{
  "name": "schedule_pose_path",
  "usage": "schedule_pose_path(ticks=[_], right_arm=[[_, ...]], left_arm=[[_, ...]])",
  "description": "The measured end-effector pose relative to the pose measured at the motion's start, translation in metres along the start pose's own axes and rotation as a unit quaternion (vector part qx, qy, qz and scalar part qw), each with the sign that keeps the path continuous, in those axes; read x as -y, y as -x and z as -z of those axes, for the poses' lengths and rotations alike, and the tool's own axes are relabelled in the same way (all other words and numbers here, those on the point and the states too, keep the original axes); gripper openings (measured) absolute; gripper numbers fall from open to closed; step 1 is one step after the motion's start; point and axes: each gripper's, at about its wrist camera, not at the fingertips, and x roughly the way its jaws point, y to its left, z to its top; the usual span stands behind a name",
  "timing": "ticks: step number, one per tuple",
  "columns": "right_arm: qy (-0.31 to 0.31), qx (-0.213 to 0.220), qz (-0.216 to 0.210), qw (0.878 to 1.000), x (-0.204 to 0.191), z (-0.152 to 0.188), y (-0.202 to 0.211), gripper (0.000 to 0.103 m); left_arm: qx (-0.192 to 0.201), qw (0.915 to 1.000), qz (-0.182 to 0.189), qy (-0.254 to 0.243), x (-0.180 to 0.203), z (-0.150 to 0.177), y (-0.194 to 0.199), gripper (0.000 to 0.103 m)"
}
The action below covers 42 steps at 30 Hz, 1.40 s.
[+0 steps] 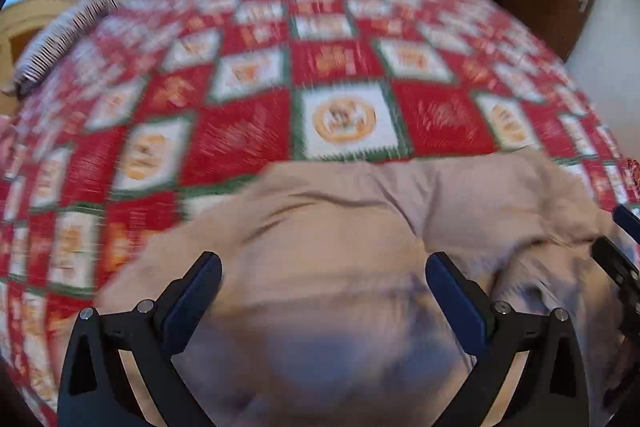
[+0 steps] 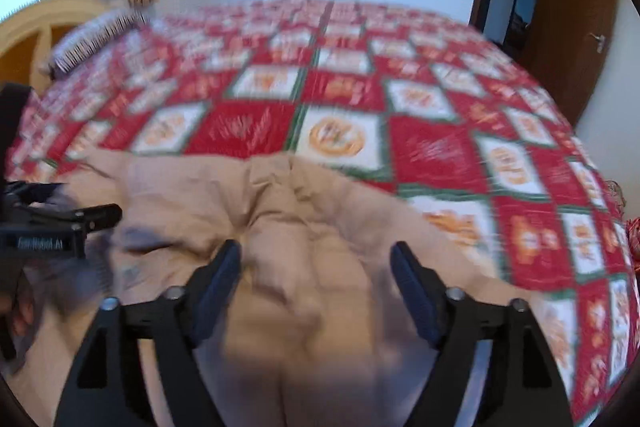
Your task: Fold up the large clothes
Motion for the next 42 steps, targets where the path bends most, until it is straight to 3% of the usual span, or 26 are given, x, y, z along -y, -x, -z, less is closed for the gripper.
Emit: schedule_pose_path(ticks=[2, 4, 9, 15, 21, 25, 31, 42], right_arm=[[-0.002, 0.013, -0.006, 1.0, 0.009, 0.016, 0.034, 0.099], [-0.006, 0.008, -0.004, 1.0, 0.018, 0.039, 0.059, 0.1], [-0.051, -0.036, 0.001, 0.998, 0.049, 0.132, 0.109, 0.1], [-0.083, -0.043, -0.004, 0.996, 0.063, 0.21, 0.162, 0.1], [-0.096, -0.047, -0.011, 0.994, 0.061, 0.259, 0.196, 0.1], [-0.107, -0.05, -0.019, 0.993, 0.06, 0.285, 0.21, 0.1], [-0.133, -0.047, -0.027, 0.99, 0.062, 0.322, 0.231, 0.094], [-0.15, -0.042, -0.058, 0.986, 0.048, 0.372, 0.253, 0.077]], left_arm=[[0.019, 0.9997, 0.008, 0.01, -0.014, 0.02, 0.033, 0.102], [0.03, 0.9992, 0.008, 0.024, -0.027, 0.046, 0.058, 0.102], [0.059, 0.9969, 0.012, 0.051, -0.056, 0.147, 0.123, 0.102], [0.065, 0.9967, -0.018, 0.045, -0.069, 0.252, 0.16, 0.102], [0.063, 0.9965, -0.032, 0.045, -0.076, 0.321, 0.177, 0.102], [0.064, 0.9952, -0.05, 0.055, -0.086, 0.354, 0.182, 0.102], [0.06, 0.9952, -0.036, 0.069, -0.089, 0.392, 0.188, 0.102], [0.063, 0.9965, 0.008, 0.053, -0.067, 0.421, 0.199, 0.102]])
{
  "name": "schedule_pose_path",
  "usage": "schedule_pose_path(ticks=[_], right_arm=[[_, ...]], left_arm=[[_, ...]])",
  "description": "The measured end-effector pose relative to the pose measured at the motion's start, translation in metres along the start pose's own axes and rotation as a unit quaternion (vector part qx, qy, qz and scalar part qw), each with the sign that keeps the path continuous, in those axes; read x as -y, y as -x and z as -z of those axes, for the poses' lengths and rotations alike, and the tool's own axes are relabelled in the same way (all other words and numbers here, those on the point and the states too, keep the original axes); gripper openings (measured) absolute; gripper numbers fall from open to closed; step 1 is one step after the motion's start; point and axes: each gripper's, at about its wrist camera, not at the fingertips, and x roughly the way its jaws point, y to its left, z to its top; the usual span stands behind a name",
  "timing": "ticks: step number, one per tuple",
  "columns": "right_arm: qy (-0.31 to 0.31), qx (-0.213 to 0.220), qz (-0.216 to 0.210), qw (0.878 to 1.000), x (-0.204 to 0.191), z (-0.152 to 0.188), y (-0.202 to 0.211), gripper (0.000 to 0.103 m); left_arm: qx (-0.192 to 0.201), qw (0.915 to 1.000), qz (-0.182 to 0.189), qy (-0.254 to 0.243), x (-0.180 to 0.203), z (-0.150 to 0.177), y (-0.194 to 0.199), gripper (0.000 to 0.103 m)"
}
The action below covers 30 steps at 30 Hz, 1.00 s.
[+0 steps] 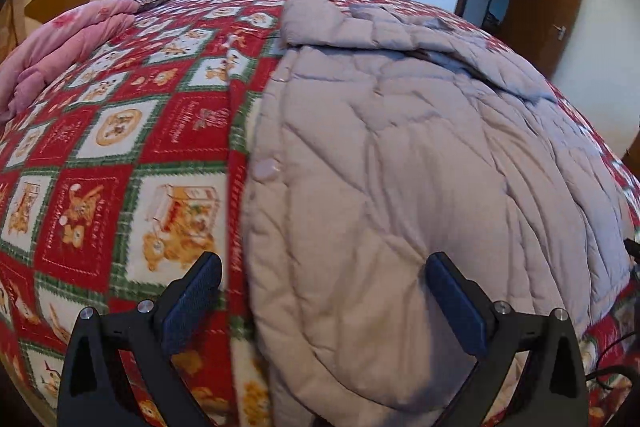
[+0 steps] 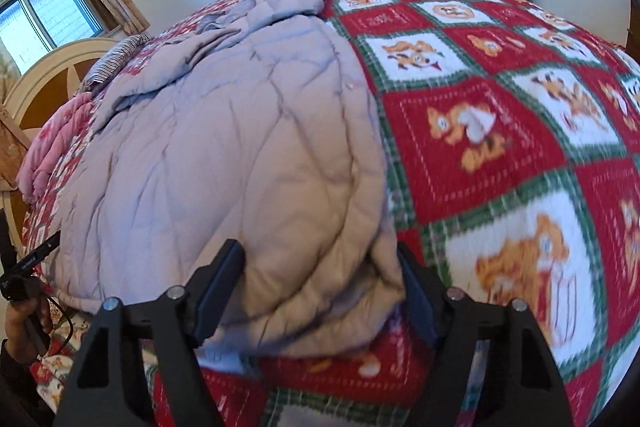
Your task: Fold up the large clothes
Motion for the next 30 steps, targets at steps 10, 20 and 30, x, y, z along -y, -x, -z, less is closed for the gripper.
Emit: schedule_pose_path(ticks=[10, 20, 30], right_arm=[[-0.01, 0.016, -0.017, 1.0, -0.001, 0.008, 0.003, 0.056], [0.015, 0.038, -0.034, 0.999, -0.012, 0.011, 0.01, 0.017], [0.004, 0.041, -0.043, 0.998, -0.013, 0.011, 0.013, 0.016]], left_arm=[[-0.014, 0.9994, 0.028, 0.014, 0.0, 0.004, 0.001, 0.097], [-0.01, 0.9997, -0.016, -0.015, 0.004, 0.003, 0.016, 0.042], [-0.033, 0.9988, 0.013, 0.032, -0.011, 0.005, 0.027, 0.038]])
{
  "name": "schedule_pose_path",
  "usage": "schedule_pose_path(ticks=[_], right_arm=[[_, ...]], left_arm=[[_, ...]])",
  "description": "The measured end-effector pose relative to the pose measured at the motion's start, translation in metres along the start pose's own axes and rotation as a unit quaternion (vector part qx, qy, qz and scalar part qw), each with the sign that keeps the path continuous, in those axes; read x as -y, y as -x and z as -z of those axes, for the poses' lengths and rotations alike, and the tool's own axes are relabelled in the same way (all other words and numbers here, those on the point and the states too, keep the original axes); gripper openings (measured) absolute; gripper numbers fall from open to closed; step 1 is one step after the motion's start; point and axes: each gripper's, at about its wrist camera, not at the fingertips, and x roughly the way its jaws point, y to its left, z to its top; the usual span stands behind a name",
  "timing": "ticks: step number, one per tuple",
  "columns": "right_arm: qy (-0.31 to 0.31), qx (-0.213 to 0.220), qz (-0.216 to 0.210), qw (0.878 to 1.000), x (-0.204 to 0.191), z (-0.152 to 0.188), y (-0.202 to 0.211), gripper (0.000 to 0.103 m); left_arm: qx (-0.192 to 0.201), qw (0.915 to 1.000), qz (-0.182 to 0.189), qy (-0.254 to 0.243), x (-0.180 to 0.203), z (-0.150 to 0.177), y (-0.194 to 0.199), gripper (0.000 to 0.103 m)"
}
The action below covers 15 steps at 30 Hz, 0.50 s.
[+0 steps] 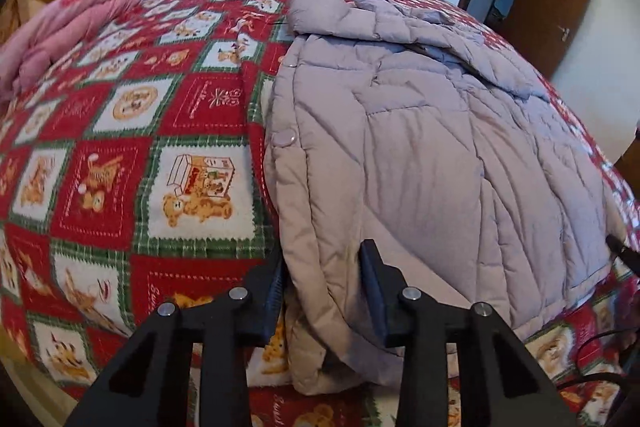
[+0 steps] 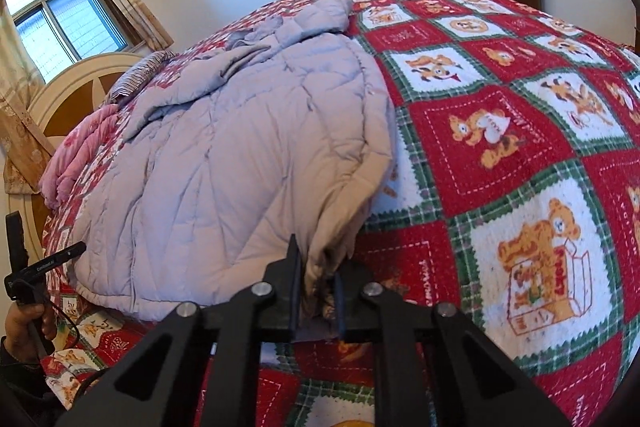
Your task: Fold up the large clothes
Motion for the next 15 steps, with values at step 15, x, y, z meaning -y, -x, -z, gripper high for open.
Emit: schedule_pose_path(ticks=[15], right_arm=[[-0.019, 0.013, -0.043, 0.999, 0.005, 0.002, 0.007, 0.013]], left_arm=[[0.047, 0.9987, 0.018, 0.006, 0.0, -0.001, 0.021, 0.011]])
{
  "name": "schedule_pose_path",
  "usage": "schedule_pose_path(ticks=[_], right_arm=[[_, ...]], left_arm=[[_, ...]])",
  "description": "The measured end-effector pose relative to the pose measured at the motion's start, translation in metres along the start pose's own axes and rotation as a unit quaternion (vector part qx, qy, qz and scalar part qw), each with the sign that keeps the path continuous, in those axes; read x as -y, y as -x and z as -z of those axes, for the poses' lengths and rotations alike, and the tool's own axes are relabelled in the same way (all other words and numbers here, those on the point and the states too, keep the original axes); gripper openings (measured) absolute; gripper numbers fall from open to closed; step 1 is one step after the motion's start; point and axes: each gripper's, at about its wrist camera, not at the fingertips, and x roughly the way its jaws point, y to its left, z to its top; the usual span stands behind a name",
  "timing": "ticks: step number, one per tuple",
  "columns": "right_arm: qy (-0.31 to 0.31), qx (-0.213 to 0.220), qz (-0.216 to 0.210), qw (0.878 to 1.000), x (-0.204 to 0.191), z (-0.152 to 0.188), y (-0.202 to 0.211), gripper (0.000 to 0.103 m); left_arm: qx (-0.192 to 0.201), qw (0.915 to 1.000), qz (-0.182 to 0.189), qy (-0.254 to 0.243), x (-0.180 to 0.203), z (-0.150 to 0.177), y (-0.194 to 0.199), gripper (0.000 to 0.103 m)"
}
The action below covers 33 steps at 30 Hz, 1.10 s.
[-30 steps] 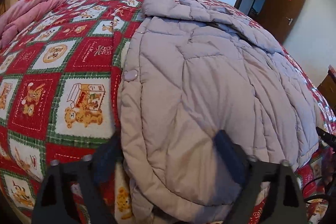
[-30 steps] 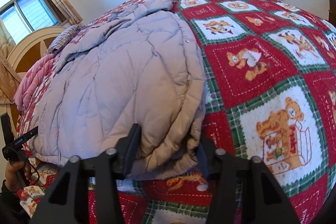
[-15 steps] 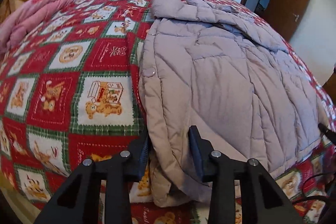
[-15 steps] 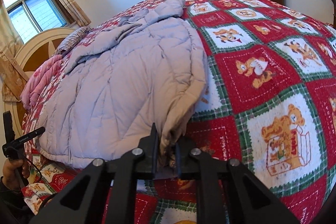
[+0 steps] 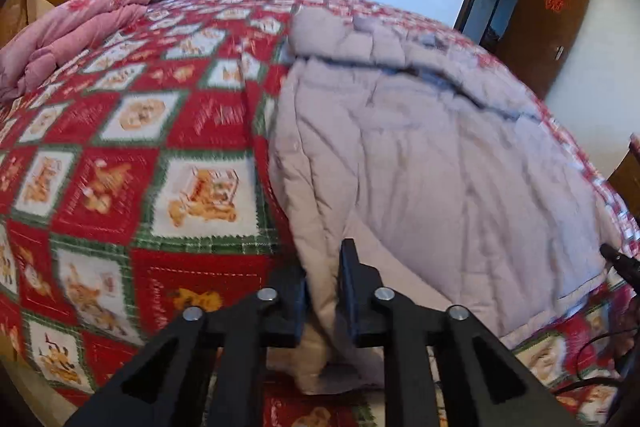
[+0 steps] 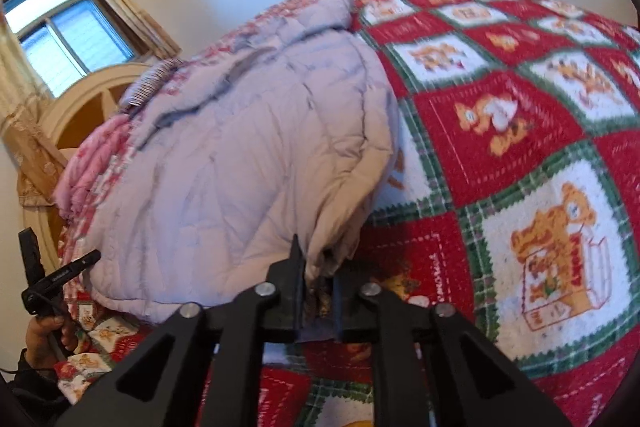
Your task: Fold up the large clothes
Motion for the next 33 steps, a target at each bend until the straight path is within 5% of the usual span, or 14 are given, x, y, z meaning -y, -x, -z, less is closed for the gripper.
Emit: schedule_pose_path(ticks=[8, 19, 27, 31, 33], right_arm=[[-0.002, 0.022, -0.049, 0.999, -0.01, -0.01, 0.031, 0.012], [-0.008, 0.062, -0.1, 0.993, -0.021, -0.021, 0.066, 0.011], [0.017, 0.133, -0.094, 0.987, -0.038, -0.107, 0.053, 0.011], [0.042, 0.175, -0.055, 0.982, -0.056, -0.179, 0.023, 0.011], [0.045, 0.189, -0.036, 0.98, -0.06, -0.208, 0.003, 0.011]], left_arm=[[0.013, 0.9969, 0.078, -0.007, 0.006, -0.007, 0.04, 0.008], [0.091, 0.9895, 0.112, 0.008, -0.011, -0.041, 0.081, 0.007], [0.141, 0.9755, 0.168, 0.012, -0.018, -0.152, 0.037, 0.007], [0.191, 0.9751, 0.112, -0.013, -0.001, -0.214, 0.001, 0.011], [0.179, 0.9791, 0.096, 0.006, 0.003, -0.244, -0.031, 0.014]])
